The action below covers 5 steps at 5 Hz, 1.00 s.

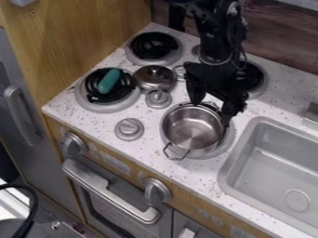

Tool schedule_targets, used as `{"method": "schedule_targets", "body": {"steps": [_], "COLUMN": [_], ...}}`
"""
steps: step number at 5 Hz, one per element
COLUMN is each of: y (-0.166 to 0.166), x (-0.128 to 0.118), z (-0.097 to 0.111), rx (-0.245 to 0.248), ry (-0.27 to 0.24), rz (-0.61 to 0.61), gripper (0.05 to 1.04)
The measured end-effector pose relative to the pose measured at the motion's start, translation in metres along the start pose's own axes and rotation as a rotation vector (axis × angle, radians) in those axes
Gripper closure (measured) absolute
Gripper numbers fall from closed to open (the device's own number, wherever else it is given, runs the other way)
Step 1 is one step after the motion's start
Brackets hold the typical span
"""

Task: Pick up the lid in the middle of the stove and close the top cauldron on the bottom right burner

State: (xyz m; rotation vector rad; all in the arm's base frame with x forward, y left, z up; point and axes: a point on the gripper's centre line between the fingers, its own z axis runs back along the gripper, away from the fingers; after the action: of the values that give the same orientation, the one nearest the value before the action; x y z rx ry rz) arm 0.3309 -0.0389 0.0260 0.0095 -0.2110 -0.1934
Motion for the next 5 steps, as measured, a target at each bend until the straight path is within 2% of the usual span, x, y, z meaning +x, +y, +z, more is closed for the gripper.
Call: {"method": "schedule_targets", "body": {"steps": [1,2,3,4,5], "y": [-0.001,0.020,0.064,0.093,0.123], "x": [-0.006,0.001,0.009,0.022,0.024], "z": [-0.009,-0.012,-0.020,-0.021,-0.031], "rx": [-0.004,-0.005,-0.005,0.015,0.025], "ry": [0.032,0.036,0.031,0.021,0.030], "rz": [0.002,0.033,0.117,0.155,0.226], "gripper": [0.084,0.084,0.084,0.084,0.084]}}
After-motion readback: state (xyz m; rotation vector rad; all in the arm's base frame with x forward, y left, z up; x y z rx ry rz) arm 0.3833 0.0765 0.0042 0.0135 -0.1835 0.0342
